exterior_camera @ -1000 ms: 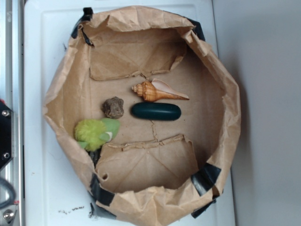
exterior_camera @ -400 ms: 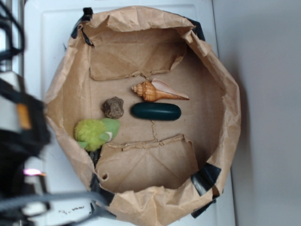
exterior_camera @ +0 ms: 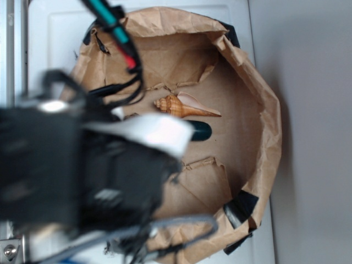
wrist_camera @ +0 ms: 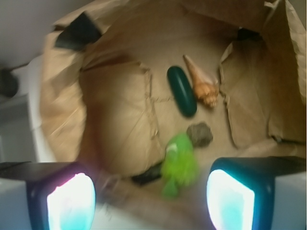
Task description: Grab the green animal.
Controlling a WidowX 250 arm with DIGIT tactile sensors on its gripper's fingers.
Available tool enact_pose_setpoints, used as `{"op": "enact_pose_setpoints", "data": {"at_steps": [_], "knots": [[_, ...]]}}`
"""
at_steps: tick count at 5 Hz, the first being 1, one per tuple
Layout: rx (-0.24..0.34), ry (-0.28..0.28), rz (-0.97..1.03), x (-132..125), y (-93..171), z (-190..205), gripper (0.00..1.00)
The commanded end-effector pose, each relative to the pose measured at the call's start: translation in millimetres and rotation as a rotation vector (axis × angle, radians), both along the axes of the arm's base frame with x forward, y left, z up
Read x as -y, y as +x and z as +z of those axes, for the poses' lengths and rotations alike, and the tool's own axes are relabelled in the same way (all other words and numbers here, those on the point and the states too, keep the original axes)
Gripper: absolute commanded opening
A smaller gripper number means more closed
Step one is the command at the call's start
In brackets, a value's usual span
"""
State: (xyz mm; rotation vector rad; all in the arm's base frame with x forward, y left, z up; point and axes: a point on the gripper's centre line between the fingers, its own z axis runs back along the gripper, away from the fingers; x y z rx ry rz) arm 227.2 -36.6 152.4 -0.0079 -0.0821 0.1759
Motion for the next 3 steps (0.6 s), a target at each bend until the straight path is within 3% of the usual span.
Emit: {"op": "enact_pose_setpoints", "data": {"at_steps": [1, 2, 3], "knots": [[-0.013, 0.015, -0.138, -27, -4, -57, 1.00], [-0.131, -0.055, -0.223, -19, -17, -91, 1.00], [-0.188, -0.127, -0.271, -6, -20, -102, 1.00]]}}
